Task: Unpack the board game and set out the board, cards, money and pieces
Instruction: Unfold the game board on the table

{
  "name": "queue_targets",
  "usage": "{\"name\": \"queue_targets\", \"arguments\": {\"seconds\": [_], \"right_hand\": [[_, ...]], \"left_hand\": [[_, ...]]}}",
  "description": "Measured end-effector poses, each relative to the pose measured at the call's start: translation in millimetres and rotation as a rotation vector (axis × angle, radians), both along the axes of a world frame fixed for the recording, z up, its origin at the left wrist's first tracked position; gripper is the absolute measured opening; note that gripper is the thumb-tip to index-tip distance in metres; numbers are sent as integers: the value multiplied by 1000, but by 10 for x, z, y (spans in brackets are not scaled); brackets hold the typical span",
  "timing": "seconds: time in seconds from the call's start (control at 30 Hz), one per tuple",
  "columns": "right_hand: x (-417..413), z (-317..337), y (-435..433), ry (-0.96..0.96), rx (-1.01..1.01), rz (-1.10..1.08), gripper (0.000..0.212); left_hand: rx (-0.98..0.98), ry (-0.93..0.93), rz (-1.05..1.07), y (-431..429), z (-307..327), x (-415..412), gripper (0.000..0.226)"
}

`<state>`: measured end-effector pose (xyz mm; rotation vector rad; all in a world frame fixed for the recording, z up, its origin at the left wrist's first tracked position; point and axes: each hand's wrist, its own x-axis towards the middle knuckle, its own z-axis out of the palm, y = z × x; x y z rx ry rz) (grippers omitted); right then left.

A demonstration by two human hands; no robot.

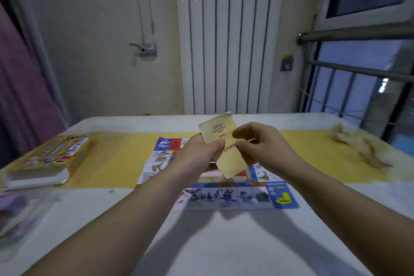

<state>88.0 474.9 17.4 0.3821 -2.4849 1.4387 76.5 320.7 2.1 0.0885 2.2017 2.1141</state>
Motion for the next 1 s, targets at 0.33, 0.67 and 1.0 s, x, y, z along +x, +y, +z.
{"name": "queue_targets", "arguments": {"seconds": [0.33, 0.67, 1.0], "right_hand": [[391, -445, 1699, -135, 74, -461, 21], [810, -913, 2819, -368, 431, -818, 34], [843, -905, 2522, -190, 900, -852, 35]], "left_hand": [[-609, 328, -388, 1470, -355, -10, 20], [-1138, 575, -618, 2175, -774, 99, 37], [-1130, 646, -581, 1940, -674, 129, 35]]}}
